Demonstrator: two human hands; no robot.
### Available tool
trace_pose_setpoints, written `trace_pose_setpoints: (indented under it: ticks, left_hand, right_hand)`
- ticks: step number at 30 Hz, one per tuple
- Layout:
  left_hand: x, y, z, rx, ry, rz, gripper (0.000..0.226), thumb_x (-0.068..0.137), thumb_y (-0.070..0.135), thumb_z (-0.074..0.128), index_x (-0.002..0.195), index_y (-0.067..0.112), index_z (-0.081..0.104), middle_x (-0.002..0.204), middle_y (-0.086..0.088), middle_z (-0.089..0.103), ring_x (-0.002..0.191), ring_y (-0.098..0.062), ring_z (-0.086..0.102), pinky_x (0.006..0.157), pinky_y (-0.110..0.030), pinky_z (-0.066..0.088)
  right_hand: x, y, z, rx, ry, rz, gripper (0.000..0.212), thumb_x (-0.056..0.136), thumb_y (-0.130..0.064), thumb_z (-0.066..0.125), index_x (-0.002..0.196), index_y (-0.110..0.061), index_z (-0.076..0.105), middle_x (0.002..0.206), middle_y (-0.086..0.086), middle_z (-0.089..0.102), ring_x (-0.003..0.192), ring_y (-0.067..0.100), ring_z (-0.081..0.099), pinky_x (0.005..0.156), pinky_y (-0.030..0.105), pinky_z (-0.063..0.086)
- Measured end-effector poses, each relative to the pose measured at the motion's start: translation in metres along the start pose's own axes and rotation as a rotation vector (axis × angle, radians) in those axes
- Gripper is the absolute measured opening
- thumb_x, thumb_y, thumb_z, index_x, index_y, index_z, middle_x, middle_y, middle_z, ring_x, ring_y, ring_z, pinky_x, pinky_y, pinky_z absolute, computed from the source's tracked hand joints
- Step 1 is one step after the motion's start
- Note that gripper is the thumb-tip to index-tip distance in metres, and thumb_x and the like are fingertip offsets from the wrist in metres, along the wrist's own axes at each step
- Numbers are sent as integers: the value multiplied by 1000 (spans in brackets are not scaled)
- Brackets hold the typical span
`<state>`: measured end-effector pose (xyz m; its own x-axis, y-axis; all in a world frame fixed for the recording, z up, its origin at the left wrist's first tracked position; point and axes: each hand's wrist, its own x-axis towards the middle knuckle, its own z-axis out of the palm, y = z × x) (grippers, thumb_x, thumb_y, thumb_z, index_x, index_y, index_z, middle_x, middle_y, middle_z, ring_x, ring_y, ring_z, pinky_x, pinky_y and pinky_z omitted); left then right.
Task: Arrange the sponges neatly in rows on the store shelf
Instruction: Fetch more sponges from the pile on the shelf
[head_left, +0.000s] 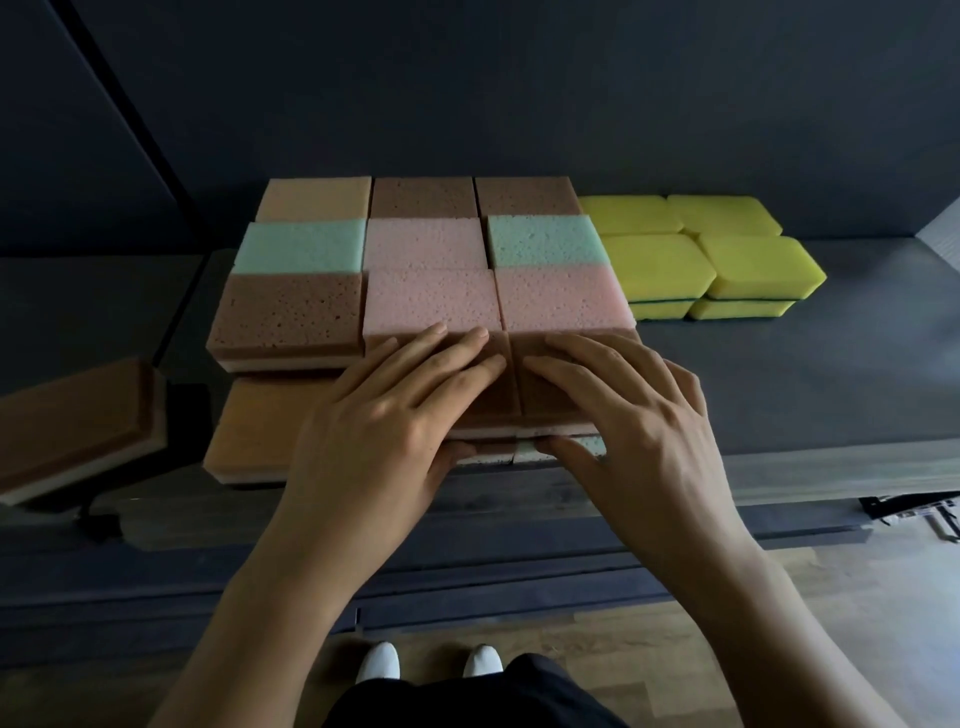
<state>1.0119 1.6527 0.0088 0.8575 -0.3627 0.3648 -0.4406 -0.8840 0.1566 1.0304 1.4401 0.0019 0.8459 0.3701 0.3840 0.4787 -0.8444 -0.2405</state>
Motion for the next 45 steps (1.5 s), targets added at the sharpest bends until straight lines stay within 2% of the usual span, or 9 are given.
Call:
trace_pose_setpoints:
  ticks: [4, 9, 12, 16, 22, 27, 34, 38, 45]
  left_hand:
    - [-1, -2, 1, -15, 5, -4, 78, 71, 15, 84, 141, 20, 49, 151, 5, 41, 142, -16, 34, 110, -42, 38]
    - [-2, -5, -4, -3, -9, 23, 71, 78, 30, 77, 142, 19, 48, 152, 1, 40, 143, -18, 33, 113, -43, 34]
    - [-9, -12, -17, 28, 20, -4, 70, 79, 40, 74, 140, 17, 50, 151, -2, 41, 141, -20, 35, 115, -40, 30]
    - [-33, -36, -38, -17, 66, -60, 57, 83, 39, 71, 133, 15, 57, 143, -1, 50, 134, -19, 45, 106, -43, 42]
    - [-84, -91, -67, 9, 118, -184, 45, 91, 40, 64, 129, 16, 60, 137, 0, 55, 126, -17, 51, 104, -35, 41]
    - [-118, -139, -79, 84, 83, -297, 48, 90, 43, 64, 128, 15, 59, 135, -2, 55, 123, -21, 53, 100, -37, 43]
    - [-131, -184, -76, 107, -117, -402, 72, 75, 59, 60, 135, 21, 49, 143, -6, 46, 131, -31, 44, 103, -49, 37]
    - [-133, -196, -69, 69, -176, -385, 73, 75, 57, 61, 137, 22, 47, 145, -9, 45, 132, -33, 44, 104, -49, 35]
    - [-131, -209, -78, 42, -166, -316, 68, 76, 55, 62, 134, 22, 52, 134, -5, 52, 118, -30, 53, 98, -47, 40]
  right_hand:
    - [0, -1, 0, 4, -12, 2, 68, 71, -30, 83, 134, -28, 57, 141, -12, 52, 136, 15, 42, 107, 33, 28]
    - [5, -4, -12, 22, -52, -27, 64, 72, -39, 81, 131, -26, 59, 137, -9, 55, 131, 18, 46, 103, 36, 34]
    - [13, -15, -20, 45, -45, -31, 54, 81, -46, 73, 130, -27, 59, 139, -6, 53, 132, 18, 45, 104, 39, 38]
    - [31, -47, -18, 161, 22, -83, 40, 89, -42, 64, 124, -22, 64, 133, -6, 59, 124, 16, 54, 101, 38, 45]
    - [63, -121, 9, 233, -16, -221, 38, 93, -40, 63, 125, -19, 62, 130, -2, 60, 119, 18, 55, 93, 41, 52]
    - [81, -174, 37, 280, -75, -256, 37, 94, -36, 62, 127, -19, 62, 131, -4, 57, 120, 19, 54, 93, 42, 50]
    - [88, -211, 57, 225, -126, -202, 42, 91, -40, 59, 129, -20, 61, 135, -2, 56, 123, 18, 53, 101, 40, 47]
    - [85, -218, 63, 215, -127, -154, 41, 92, -41, 58, 128, -21, 61, 134, -3, 56, 124, 18, 52, 100, 41, 48]
    - [78, -225, 67, 200, -91, -95, 38, 93, -37, 61, 126, -19, 63, 136, -1, 56, 127, 21, 50, 101, 45, 47]
